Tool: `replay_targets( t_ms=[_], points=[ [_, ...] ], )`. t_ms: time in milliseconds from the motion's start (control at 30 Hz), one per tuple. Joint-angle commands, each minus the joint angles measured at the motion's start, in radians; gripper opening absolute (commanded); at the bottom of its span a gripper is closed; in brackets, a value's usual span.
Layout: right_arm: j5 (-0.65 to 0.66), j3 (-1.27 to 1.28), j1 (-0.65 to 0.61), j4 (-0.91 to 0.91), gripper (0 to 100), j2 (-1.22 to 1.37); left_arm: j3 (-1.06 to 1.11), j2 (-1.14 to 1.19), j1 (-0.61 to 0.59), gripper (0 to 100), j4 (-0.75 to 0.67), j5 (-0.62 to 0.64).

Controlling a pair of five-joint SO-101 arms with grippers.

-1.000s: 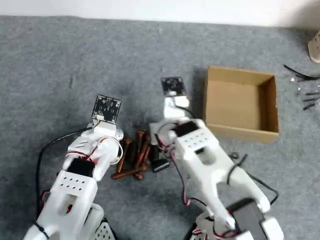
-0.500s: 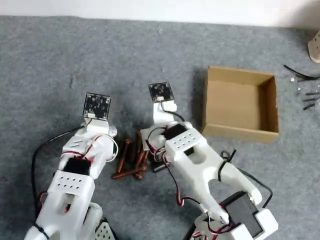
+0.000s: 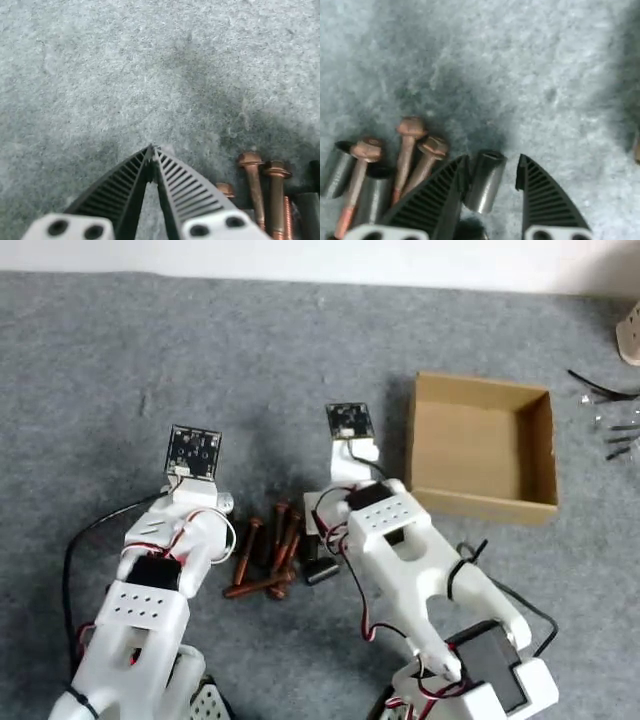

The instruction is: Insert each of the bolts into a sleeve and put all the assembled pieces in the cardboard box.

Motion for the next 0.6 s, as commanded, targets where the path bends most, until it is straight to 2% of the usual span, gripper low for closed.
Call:
replay_targets(
  t_ms=[0,333,567],
  points=[
    [-0.008,0.002,0.015,0.002,14.2,-0.002,-0.007,-0.004,-0.010,1,-0.018,0.009],
    [-0.008,0.045,0.002,-0.001,14.2,-0.001,-0.007,-0.004,-0.010,1,-0.018,0.008],
    [-0.008,0.096,-0.039,-0.104,14.2,0.053,-0.007,-0.004,-0.010,1,-0.018,0.008]
  ],
)
